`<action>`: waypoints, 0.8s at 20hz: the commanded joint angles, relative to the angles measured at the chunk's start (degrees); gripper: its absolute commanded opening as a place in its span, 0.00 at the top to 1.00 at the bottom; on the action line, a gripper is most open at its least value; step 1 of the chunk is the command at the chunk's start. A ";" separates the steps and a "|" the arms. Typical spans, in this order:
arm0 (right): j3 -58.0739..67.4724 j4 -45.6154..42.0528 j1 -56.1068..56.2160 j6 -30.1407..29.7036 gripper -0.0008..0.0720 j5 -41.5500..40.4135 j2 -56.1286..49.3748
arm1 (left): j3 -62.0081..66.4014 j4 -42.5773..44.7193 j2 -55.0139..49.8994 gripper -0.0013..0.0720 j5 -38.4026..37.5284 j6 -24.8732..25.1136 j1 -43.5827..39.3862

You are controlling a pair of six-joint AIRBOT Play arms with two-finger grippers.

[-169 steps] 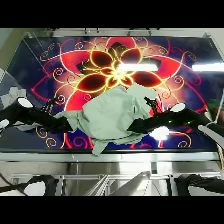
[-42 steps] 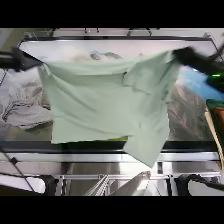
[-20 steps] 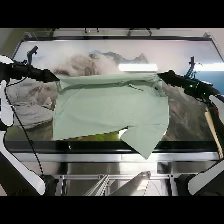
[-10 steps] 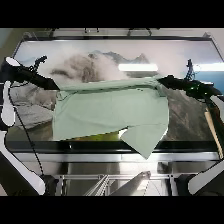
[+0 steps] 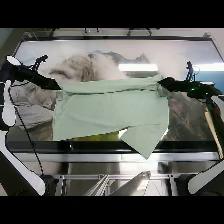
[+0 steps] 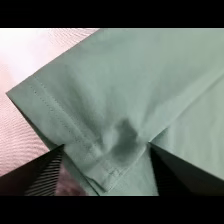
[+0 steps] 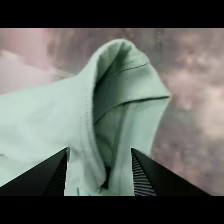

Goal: Fold the shirts.

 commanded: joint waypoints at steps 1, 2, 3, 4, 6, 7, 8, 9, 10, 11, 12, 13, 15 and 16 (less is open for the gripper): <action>0.04 -1.25 -0.39 0.22 0.38 0.87 1.14 | 0.11 -0.31 0.57 0.02 -0.20 -3.04 -0.02; 0.04 -2.71 -0.98 0.24 0.38 0.90 2.29 | 0.11 -0.31 1.44 0.02 -0.20 -3.56 0.24; 0.04 -4.22 -1.81 0.35 0.38 0.96 3.80 | 0.11 -0.24 2.78 0.02 -0.20 -4.31 0.85; 0.04 -6.08 -2.64 1.46 0.38 1.16 5.51 | 0.11 -0.24 4.26 0.02 -0.15 -4.90 1.57; 0.04 -9.20 -4.11 3.78 0.38 2.71 9.33 | 0.09 -0.28 8.15 0.02 -0.15 -6.84 4.07; 0.04 -9.25 -4.57 4.50 0.38 4.42 10.95 | 0.09 -0.39 10.23 0.02 -0.59 -9.31 5.51; 0.04 -9.20 -4.55 5.55 0.39 6.56 12.50 | -0.02 -0.55 12.13 0.09 -1.42 -12.39 6.86; 0.04 -9.03 -4.39 6.54 0.40 8.63 13.64 | -0.96 -0.98 13.90 0.33 -2.03 -14.82 8.00; 0.02 -8.02 -3.93 6.49 0.52 11.06 14.49 | -2.64 -1.73 15.67 0.85 -3.34 -15.93 8.87; 0.02 -6.86 -3.32 6.47 0.77 13.05 15.10 | -5.18 -4.02 17.53 0.98 -5.60 -15.63 9.29; 0.02 -6.36 -2.75 6.47 0.78 14.08 15.50 | -8.15 -5.27 19.19 0.98 -7.48 -15.63 9.20; 0.02 -6.29 -1.95 6.51 0.78 14.99 15.85 | -12.07 -4.46 21.11 0.98 -9.25 -15.67 8.57; 0.02 -6.16 -0.70 6.51 0.78 16.68 15.96 | -20.87 1.01 25.09 0.98 -8.98 -16.28 7.54; -0.02 -6.16 -0.04 6.51 0.78 17.40 15.93 | -25.42 3.45 26.67 0.98 -7.15 -16.26 6.97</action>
